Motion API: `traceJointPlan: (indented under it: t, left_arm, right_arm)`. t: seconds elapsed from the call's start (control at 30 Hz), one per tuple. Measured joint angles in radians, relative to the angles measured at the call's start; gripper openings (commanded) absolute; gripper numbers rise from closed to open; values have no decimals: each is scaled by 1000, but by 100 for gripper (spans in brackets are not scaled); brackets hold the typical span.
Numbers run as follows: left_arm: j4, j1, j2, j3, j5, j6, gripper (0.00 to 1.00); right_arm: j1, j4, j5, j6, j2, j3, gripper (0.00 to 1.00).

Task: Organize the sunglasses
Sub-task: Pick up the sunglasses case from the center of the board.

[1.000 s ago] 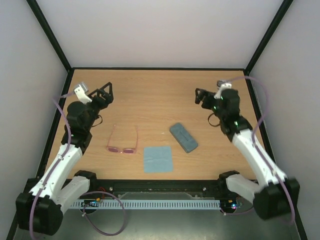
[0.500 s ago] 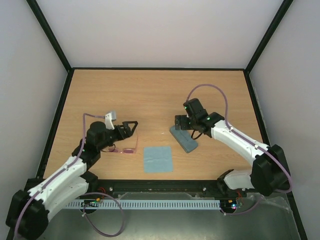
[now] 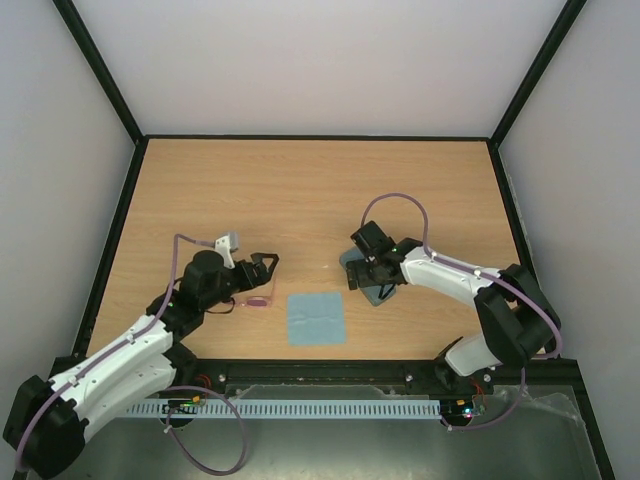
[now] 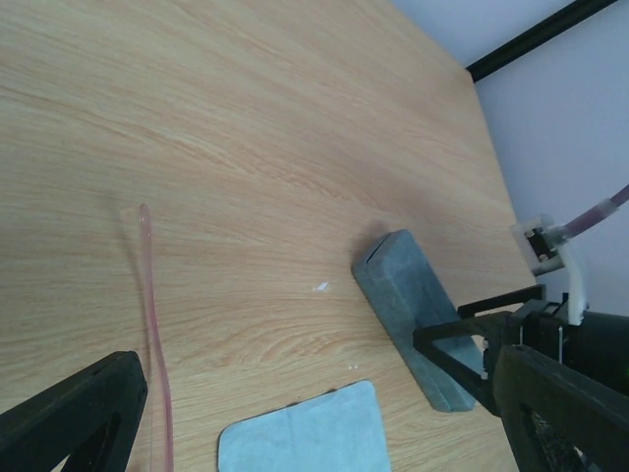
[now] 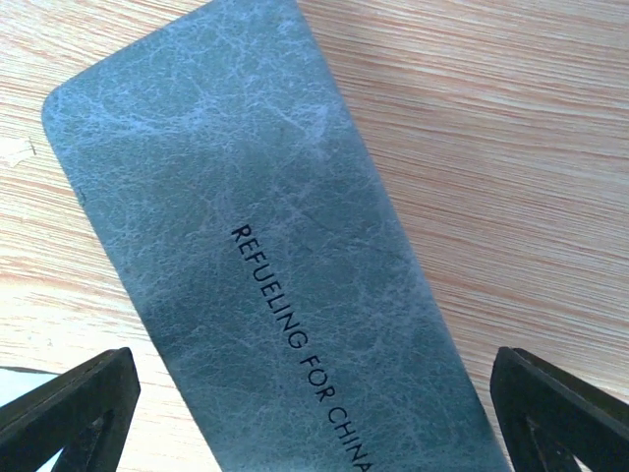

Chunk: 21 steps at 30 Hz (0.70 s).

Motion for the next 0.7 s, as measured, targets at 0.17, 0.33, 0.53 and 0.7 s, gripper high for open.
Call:
traceJointPlan:
  t: [0.17, 0.33, 0.53, 0.7]
  left_arm:
    - [3, -28, 47, 0, -10, 0, 99]
    - [9, -51, 80, 2, -17, 0, 100]
    - [12, -79, 104, 7, -31, 0, 100]
    - [26, -103, 140, 21, -42, 0, 100]
  right_arm:
    - [10, 4, 0, 0, 6, 0, 95]
    - [13, 11, 10, -3, 33, 0, 79]
    - [13, 19, 15, 2, 28, -1, 56]
    - [13, 23, 13, 3, 14, -12, 48]
